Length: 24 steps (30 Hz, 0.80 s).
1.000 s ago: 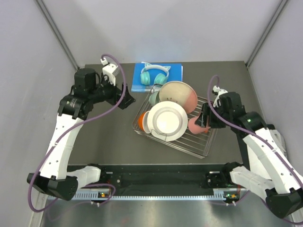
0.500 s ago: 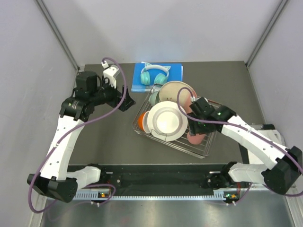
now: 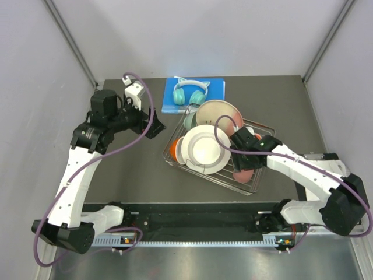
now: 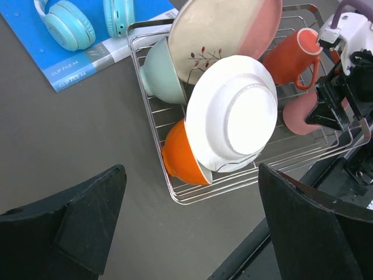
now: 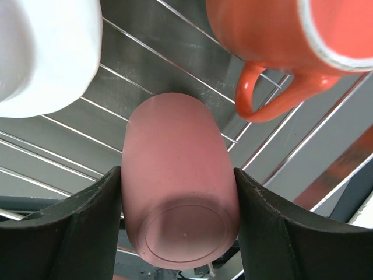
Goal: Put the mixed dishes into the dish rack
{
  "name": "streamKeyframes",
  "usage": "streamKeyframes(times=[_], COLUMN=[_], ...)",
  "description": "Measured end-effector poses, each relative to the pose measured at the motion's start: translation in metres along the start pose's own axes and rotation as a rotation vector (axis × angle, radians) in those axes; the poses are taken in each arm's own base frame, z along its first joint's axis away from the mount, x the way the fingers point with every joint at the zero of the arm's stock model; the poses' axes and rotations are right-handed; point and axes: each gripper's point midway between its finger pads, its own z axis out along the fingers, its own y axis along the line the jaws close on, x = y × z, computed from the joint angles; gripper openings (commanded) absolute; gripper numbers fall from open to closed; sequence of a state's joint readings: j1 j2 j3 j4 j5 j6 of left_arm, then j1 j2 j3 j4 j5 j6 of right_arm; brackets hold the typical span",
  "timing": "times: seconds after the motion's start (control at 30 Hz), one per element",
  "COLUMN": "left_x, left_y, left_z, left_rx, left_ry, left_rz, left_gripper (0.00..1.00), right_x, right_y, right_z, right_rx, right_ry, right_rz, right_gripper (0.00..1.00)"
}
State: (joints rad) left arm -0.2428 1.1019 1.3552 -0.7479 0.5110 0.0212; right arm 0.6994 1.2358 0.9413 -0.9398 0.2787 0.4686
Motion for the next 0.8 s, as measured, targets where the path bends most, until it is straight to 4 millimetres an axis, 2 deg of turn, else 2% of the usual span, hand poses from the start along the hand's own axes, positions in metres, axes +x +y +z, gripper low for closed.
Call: streamKeyframes(times=[0.07,0.1,0.17,0.2,0.3,0.37,0.4,0.43,0.5,0.7,0.8], left_x=[0.000,0.000,0.000,0.000,0.000,0.000,0.000,0.000,0.000,0.001,0.003], left_y=[0.000,0.000,0.000,0.000,0.000,0.000,0.000,0.000,0.000,0.000,0.001], left_z=[0.000,0.000,0.000,0.000,0.000,0.000,0.000,0.000,0.000,0.001,0.003], left_rx=[0.000,0.000,0.000,0.000,0.001,0.001,0.001,0.001,0.001,0.003,0.004], left_ry=[0.000,0.000,0.000,0.000,0.000,0.000,0.000,0.000,0.000,0.002,0.002], left_rz=[0.000,0.000,0.000,0.000,0.000,0.000,0.000,0.000,0.000,-0.001,-0.001], left_gripper=[0.99,0.99,0.99,0.99,0.99,0.99,0.99,0.99,0.99,0.99,0.99], right_x=[0.003,0.003,0.002,0.001,0.000,0.000,0.000,0.000,0.000,0.003,0.002], right_y=[0.001,0.001,0.003,0.003,0.005,0.005,0.006,0.006,0.007,0.004,0.003], right_z=[0.004,0.004,0.004,0.004,0.004,0.004,0.004,0.004,0.004,-0.001,-0.013], right_rx=[0.001,0.002,-0.002,-0.004,-0.010,-0.011,-0.011,-0.012,-0.014,-0.014,-0.025], right_ry=[0.006,0.003,-0.003,-0.006,-0.012,-0.014,-0.014,-0.014,-0.013,-0.012,-0.020], right_rz=[-0.001,-0.004,-0.004,-0.003,-0.003,-0.001,0.000,-0.001,0.001,-0.003,-0.004], right_gripper=[0.02,0.14,0.30,0.47,0.71,0.79,0.88,0.93,1.00,1.00,1.00])
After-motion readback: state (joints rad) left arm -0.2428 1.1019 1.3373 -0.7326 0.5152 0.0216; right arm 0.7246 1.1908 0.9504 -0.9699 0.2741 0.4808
